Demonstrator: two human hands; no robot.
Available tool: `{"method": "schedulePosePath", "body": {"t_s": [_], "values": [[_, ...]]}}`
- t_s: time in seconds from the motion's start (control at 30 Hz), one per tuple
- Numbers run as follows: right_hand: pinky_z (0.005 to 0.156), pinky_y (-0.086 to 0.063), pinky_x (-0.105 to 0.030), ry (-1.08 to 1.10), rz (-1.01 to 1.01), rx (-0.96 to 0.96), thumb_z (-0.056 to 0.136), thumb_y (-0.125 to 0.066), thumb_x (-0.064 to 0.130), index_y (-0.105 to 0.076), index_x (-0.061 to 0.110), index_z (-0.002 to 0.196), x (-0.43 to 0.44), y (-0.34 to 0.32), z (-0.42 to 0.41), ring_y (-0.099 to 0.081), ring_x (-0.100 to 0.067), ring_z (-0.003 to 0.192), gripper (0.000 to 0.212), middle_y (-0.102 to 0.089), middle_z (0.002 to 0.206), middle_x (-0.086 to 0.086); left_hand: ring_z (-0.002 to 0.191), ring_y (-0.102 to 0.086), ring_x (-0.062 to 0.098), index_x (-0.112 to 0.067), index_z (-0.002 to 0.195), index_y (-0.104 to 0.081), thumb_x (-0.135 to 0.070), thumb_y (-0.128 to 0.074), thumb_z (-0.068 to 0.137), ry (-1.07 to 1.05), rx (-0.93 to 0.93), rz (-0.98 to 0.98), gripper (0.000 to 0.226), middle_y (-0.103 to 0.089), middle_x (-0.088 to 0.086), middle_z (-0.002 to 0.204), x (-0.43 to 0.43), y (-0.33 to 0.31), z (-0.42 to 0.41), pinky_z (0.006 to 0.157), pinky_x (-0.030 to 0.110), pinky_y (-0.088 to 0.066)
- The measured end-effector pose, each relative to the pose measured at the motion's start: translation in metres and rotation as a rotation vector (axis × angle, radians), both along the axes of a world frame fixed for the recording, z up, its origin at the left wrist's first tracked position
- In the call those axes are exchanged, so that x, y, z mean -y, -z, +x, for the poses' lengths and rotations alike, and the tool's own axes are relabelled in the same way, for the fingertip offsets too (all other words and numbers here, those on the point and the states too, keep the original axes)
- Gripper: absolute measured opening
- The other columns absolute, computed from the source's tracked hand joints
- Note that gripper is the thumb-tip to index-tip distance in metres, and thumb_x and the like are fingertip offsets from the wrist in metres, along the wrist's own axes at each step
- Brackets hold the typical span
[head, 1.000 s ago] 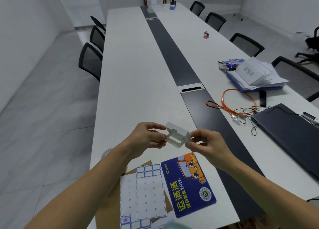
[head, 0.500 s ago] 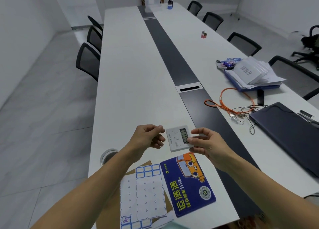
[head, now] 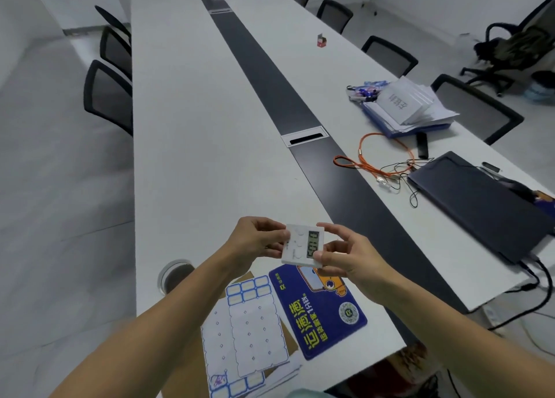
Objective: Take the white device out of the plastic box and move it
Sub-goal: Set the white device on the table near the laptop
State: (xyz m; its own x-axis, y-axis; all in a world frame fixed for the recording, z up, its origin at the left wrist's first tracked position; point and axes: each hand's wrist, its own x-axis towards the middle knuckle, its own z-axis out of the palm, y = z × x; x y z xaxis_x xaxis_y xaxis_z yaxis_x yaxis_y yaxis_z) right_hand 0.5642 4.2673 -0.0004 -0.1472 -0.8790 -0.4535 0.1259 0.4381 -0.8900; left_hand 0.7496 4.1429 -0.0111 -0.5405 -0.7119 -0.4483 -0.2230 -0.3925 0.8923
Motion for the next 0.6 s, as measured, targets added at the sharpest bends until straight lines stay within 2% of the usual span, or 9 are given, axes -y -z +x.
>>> {"method": "schedulePosePath", "body": {"t_s": [0.1,0.2,0.27,0.33,0.4,0.5,0.53,0.6], "values": [[0.065,-0.06,-0.03,-0.049,-0.001,-0.064,0.076,-0.08,0.011,-0.053,0.029,0.124,-0.006,0.007,0.0,-0.071,-0.019,0.096,0.059,-0.066,0.11,-0.004,0.079,-0.072,0.022,-0.004,0.095,-0.065,-0.014,-0.069,0.086,0.034,0.017,0.08,0.015,-0.075,0.012,0.09,0.004,0.01,-0.005,0.066,0.031,-0.059],[0.069,-0.06,-0.025,-0.131,0.014,-0.377,0.069,-0.086,0.028,-0.044,0.032,0.134,-0.012,0.02,0.0,-0.068,-0.015,0.099,0.078,-0.061,0.117,0.012,0.088,-0.072,0.024,-0.004,0.101,-0.062,-0.02,-0.067,0.087,0.098,0.062,0.171,0.022,-0.075,0.01,0.093,0.007,0.023,-0.015,0.069,0.031,-0.058],[0.071,-0.06,-0.023,-0.141,0.026,-0.49,0.067,-0.087,0.037,-0.042,0.03,0.138,-0.016,0.033,-0.004,-0.066,-0.012,0.1,0.084,-0.06,0.117,0.017,0.09,-0.072,0.025,-0.005,0.101,-0.062,-0.021,-0.067,0.087,0.129,0.086,0.214,0.022,-0.075,0.009,0.093,0.006,0.034,-0.026,0.071,0.031,-0.058],[0.069,-0.059,-0.022,-0.133,0.039,-0.537,0.066,-0.087,0.04,-0.044,0.027,0.137,-0.015,0.044,-0.013,-0.066,-0.01,0.097,0.084,-0.061,0.115,0.016,0.088,-0.073,0.024,-0.004,0.101,-0.062,-0.02,-0.065,0.089,0.134,0.102,0.236,0.021,-0.076,0.01,0.093,0.007,0.045,-0.038,0.067,0.03,-0.059],[0.065,-0.058,-0.018,-0.118,0.058,-0.576,0.064,-0.088,0.04,-0.048,0.022,0.135,-0.004,0.055,-0.031,-0.065,-0.009,0.094,0.083,-0.063,0.115,0.011,0.078,-0.073,0.021,0.0,0.104,-0.062,-0.016,-0.062,0.092,0.093,0.149,0.228,0.02,-0.075,0.013,0.09,0.012,0.059,-0.056,0.06,0.027,-0.058],[0.06,-0.055,-0.014,-0.061,0.109,-0.631,0.061,-0.09,0.04,-0.05,0.017,0.129,0.02,0.072,-0.07,-0.064,-0.009,0.092,0.082,-0.064,0.12,0.0,0.064,-0.067,0.019,0.004,0.109,-0.061,-0.015,-0.056,0.095,0.026,0.339,0.101,0.024,-0.069,0.015,0.086,0.024,0.084,-0.076,0.053,0.026,-0.056],[0.061,-0.055,-0.015,-0.035,0.129,-0.658,0.06,-0.09,0.041,-0.05,0.017,0.129,0.03,0.078,-0.085,-0.063,-0.01,0.095,0.083,-0.063,0.122,-0.003,0.067,-0.066,0.021,0.003,0.107,-0.061,-0.017,-0.055,0.096,0.02,0.403,0.047,0.023,-0.067,0.016,0.089,0.028,0.094,-0.081,0.055,0.027,-0.056],[0.068,-0.057,-0.02,0.006,0.173,-0.72,0.061,-0.089,0.043,-0.048,0.017,0.13,0.053,0.091,-0.121,-0.063,-0.017,0.103,0.084,-0.062,0.127,-0.007,0.081,-0.064,0.024,-0.003,0.1,-0.063,-0.018,-0.056,0.094,0.02,0.544,-0.062,0.018,-0.066,0.015,0.098,0.035,0.116,-0.092,0.07,0.035,-0.057]]}}
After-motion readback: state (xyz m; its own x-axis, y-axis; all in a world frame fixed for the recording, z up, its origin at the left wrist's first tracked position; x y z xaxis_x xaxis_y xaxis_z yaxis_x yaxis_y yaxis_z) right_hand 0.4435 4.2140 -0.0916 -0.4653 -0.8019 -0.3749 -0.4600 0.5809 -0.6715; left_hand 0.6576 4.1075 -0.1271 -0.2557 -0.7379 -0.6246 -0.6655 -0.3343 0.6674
